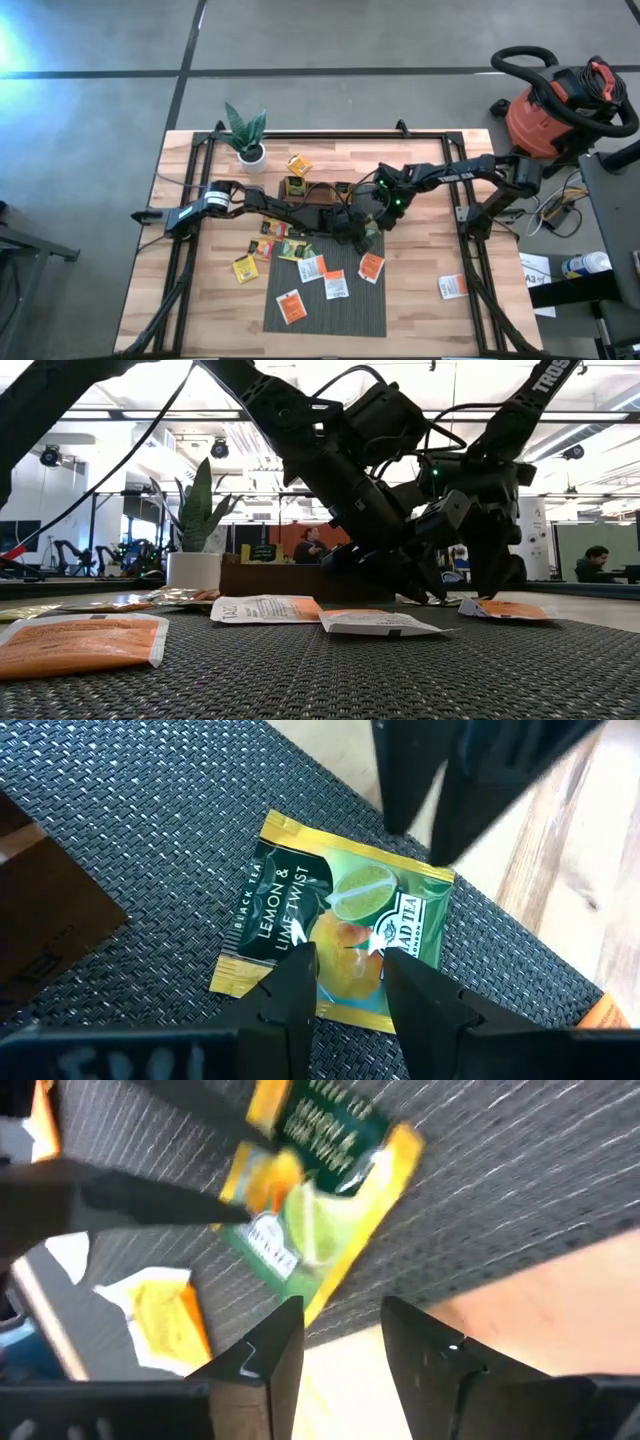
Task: Pick & Place Tea
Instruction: Put the yellow tea bag into the left compartment of the wooden organizer
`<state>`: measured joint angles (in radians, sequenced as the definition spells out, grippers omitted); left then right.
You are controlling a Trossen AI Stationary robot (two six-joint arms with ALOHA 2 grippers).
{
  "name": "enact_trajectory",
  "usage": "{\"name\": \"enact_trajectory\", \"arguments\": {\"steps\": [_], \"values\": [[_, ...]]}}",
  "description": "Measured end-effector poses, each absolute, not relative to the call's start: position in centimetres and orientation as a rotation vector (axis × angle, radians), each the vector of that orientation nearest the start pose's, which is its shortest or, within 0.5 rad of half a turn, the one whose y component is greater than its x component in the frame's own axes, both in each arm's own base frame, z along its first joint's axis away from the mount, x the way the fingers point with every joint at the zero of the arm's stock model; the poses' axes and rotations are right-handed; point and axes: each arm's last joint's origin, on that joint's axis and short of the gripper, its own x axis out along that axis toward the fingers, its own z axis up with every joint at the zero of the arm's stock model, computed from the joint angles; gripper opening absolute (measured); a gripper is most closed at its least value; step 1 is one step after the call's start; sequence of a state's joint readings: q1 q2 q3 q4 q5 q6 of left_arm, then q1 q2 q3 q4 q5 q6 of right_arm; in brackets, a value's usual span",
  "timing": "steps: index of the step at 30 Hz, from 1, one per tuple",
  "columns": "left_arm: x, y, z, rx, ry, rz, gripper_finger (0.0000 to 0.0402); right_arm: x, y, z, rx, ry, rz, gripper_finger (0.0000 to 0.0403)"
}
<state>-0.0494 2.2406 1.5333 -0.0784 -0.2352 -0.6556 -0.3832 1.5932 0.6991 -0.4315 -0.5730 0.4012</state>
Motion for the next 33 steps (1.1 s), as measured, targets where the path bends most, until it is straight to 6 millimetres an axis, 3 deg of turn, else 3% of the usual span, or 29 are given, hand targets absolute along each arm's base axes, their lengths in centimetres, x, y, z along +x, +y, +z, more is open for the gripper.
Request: {"name": "enact_trajectory", "arguments": {"steps": [14, 26, 33], "values": [[47.8, -1.6, 13.0, -0.509, 0.673, 0.421, 0.0122, 24.8, -6.8, 12.1, 0.968, 1.202, -0.06, 0.0134], [47.8, -1.6, 13.0, -0.506, 0.672, 0.418, 0.0122, 23.9, -6.8, 12.8, 0.925, 1.253, -0.134, 0.014], [47.8, -1.6, 13.0, -0.5, 0.673, 0.416, 0.0122, 24.7, -7.0, 12.9, 0.952, 1.183, -0.12, 0.0137]]}}
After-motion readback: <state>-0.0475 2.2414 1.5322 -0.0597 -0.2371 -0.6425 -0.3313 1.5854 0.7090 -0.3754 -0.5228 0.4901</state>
